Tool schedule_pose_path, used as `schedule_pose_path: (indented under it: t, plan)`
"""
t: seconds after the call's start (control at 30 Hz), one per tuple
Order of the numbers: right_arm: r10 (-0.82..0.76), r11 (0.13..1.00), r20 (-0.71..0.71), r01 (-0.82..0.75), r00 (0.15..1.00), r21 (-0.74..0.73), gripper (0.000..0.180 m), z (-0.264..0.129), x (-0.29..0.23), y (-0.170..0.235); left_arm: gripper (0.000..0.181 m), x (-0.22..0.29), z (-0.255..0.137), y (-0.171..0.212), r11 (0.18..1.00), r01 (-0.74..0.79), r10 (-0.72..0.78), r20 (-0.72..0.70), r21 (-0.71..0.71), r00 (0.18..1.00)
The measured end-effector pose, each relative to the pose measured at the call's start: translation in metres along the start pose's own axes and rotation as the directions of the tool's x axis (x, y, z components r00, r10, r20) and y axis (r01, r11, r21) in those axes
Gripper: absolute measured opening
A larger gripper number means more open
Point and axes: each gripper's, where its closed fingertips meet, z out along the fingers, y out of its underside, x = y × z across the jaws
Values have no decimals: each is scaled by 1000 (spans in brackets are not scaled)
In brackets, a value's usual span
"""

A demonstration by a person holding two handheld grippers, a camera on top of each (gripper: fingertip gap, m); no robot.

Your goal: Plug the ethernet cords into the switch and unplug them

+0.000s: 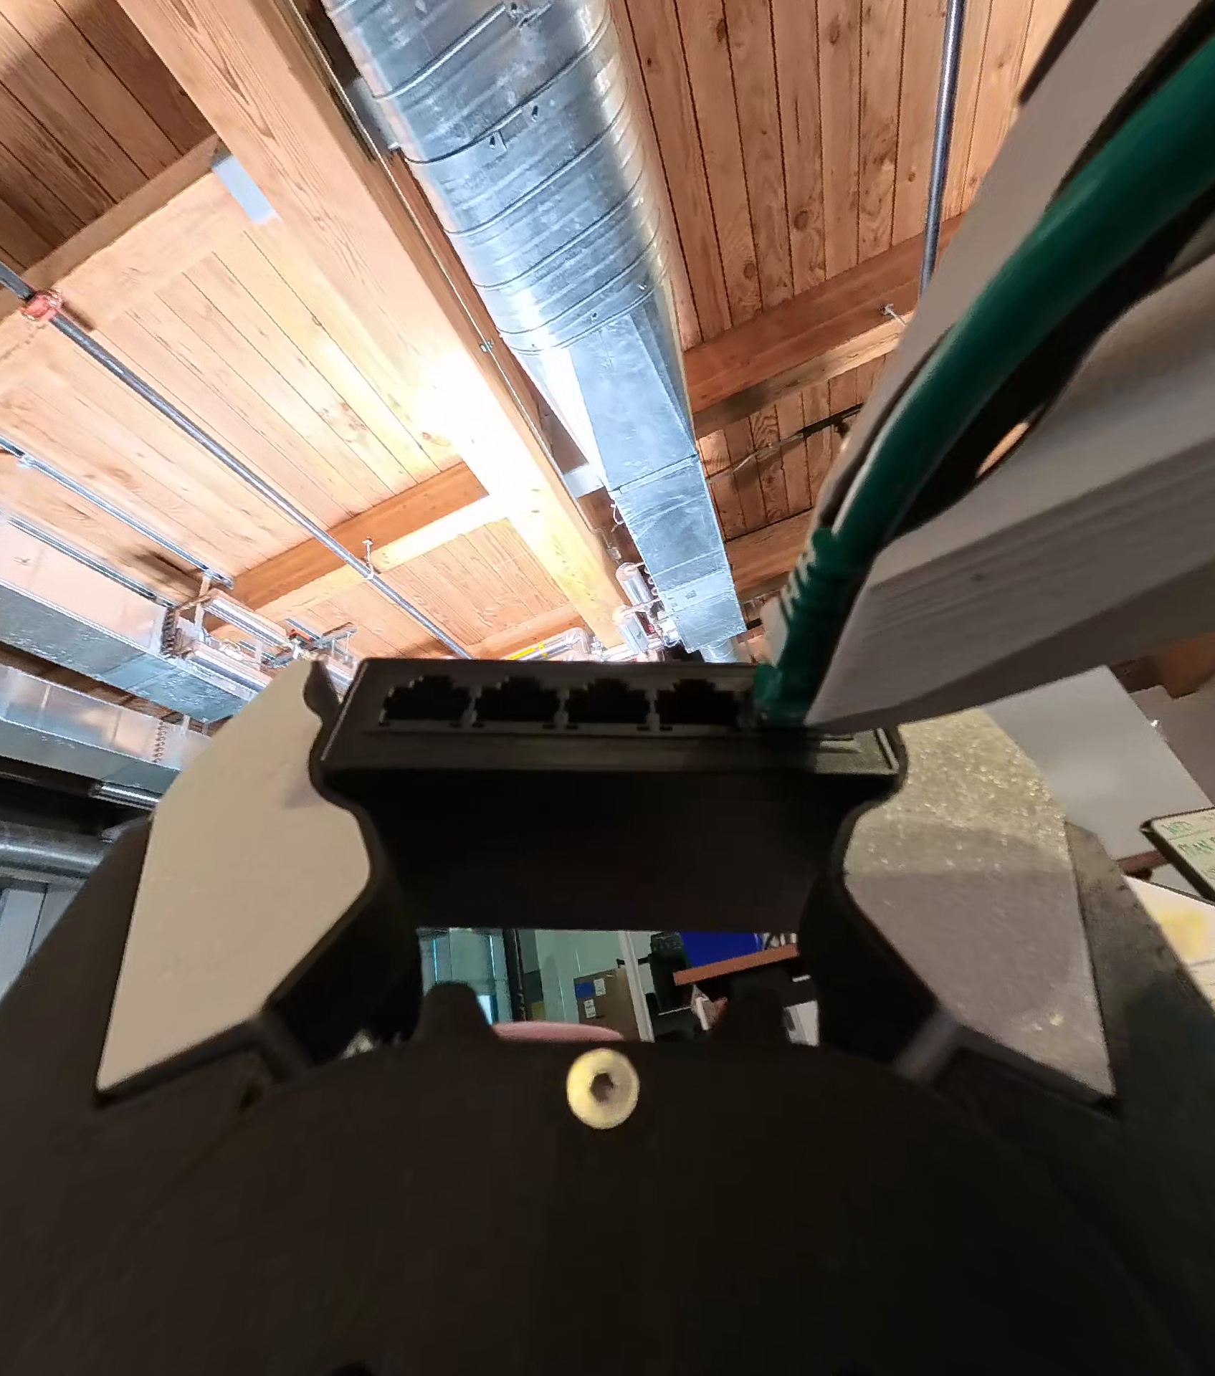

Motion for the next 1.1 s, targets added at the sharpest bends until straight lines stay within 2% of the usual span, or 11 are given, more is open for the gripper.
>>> schedule_pose_path:
  t: [0.2, 1.1]
  plan:
    - [-36, 999, 16, 35, 999, 32, 13, 2, 0, -5, 133, 0, 0, -1, 1000, -16, 16, 2, 4, 1000]
    - [-46, 999, 106, 48, 993, -14, 14, 4, -2, 3, 134, -5, 0, -3, 999, -41, 41, -7, 3, 999]
